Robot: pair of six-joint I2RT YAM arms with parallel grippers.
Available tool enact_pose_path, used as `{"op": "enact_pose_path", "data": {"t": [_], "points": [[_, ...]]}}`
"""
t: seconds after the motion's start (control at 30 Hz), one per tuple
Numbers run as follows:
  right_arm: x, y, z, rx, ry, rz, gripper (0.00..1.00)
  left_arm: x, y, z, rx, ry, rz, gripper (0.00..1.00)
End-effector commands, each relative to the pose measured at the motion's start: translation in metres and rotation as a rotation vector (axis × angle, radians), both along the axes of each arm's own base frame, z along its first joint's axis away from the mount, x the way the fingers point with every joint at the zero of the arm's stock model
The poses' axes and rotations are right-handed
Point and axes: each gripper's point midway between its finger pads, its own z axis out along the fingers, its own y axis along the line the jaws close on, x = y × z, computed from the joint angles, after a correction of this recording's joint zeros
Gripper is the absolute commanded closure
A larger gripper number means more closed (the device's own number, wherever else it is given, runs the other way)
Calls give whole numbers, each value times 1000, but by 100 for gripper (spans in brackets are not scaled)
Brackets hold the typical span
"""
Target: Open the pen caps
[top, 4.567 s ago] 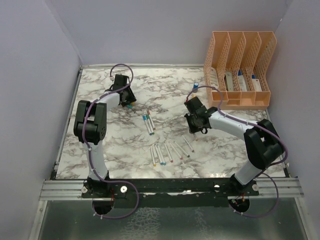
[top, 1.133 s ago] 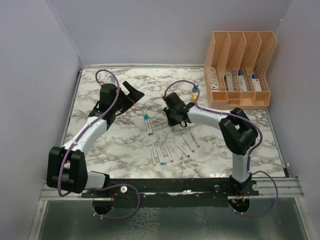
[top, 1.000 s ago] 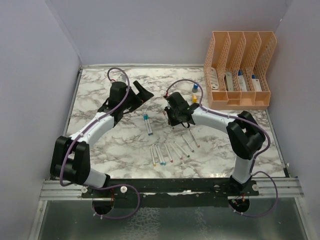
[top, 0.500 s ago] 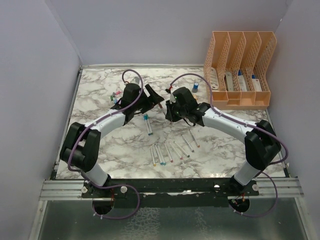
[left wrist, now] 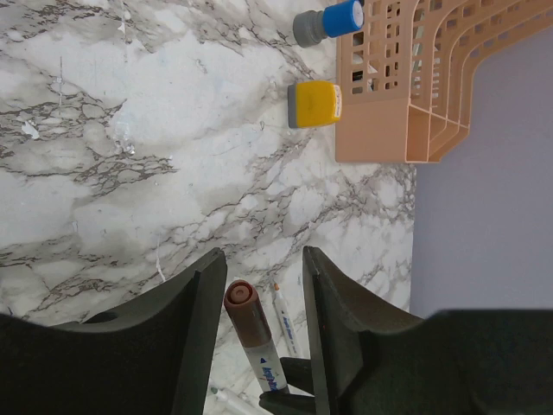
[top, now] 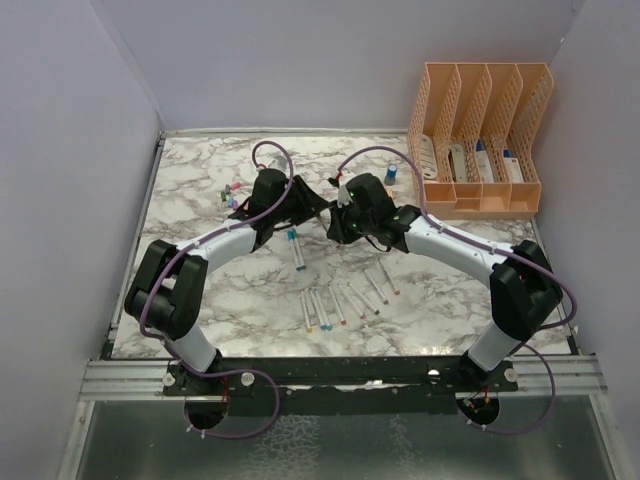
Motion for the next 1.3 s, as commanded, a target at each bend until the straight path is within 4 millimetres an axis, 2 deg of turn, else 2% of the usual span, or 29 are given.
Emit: {"op": "enact_pose_path", "data": {"t": [0.0, 0.2, 0.33, 0.4, 0.47, 0.53, 0.6, 0.67, 0.73, 0.93, 1.03, 1.1, 1.27], "points": [[-1, 9, 22, 54, -51, 42, 99, 7, -9, 18, -36, -51, -23, 60], [-1, 9, 22, 55, -54, 41, 99, 6, -12, 18, -41, -50, -34, 75], [2, 7, 24, 56, -64, 23, 99, 4, -12, 17, -46, -47, -43, 88], [3, 7, 26, 58, -70, 18, 99, 2, -12, 15, -47, -43, -46, 98], [4, 8, 28, 63, -77, 21, 99, 1, -13, 15, -47, -41, -49, 100], [5, 9, 27, 58, -72, 21, 87, 0, -14, 15, -50, -41, -55, 100], [6, 11, 24, 53, -62, 25, 63, -1, -15, 18, -52, -47, -59, 100], [7, 13, 23, 55, -57, 21, 46, -3, -18, 22, -59, -53, -68, 100], [9, 14, 23, 58, -57, 17, 42, -6, -21, 26, -68, -57, -76, 100], [12, 21, 19, 63, -40, 22, 42, -16, -32, 40, -96, -72, -100, 100], [14, 22, 20, 71, -43, 19, 46, -20, -35, 45, -110, -78, -110, 100], [14, 23, 19, 72, -44, 19, 53, -22, -36, 48, -116, -83, -111, 100], [14, 22, 19, 71, -45, 12, 82, -23, -38, 52, -130, -89, -115, 100]]}}
